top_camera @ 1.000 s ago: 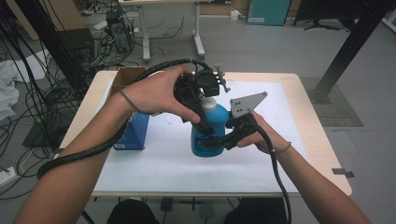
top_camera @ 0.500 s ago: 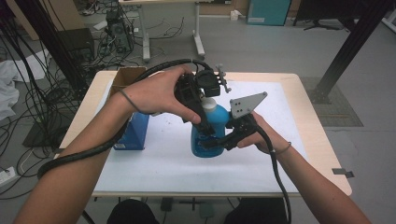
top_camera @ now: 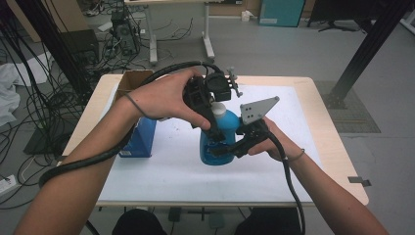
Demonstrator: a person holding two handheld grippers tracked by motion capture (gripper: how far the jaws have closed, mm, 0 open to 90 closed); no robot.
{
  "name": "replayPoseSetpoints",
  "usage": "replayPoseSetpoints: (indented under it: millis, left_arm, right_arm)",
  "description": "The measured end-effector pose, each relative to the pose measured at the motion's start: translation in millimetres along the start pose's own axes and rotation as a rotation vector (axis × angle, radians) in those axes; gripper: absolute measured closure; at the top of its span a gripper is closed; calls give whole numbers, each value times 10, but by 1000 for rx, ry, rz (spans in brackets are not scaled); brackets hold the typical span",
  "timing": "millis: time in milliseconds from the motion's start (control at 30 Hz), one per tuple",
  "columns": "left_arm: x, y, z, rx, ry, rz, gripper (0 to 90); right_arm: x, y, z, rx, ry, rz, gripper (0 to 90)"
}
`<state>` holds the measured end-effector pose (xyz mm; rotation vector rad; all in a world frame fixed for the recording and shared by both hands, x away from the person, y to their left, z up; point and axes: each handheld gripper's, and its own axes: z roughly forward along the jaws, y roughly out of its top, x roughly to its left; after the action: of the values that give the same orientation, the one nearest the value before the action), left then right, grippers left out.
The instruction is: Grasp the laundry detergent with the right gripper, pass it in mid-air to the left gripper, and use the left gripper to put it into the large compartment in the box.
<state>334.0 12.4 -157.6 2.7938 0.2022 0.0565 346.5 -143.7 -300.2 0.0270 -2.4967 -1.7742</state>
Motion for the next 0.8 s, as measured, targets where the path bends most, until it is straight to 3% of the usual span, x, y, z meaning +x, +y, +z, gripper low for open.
replayPoseSetpoints:
  millis: [800]
  left_arm:
    - [-13, 73, 3, 19, -13, 0, 231]
  right_arm:
    - [-1, 4, 21, 8, -1, -6, 437]
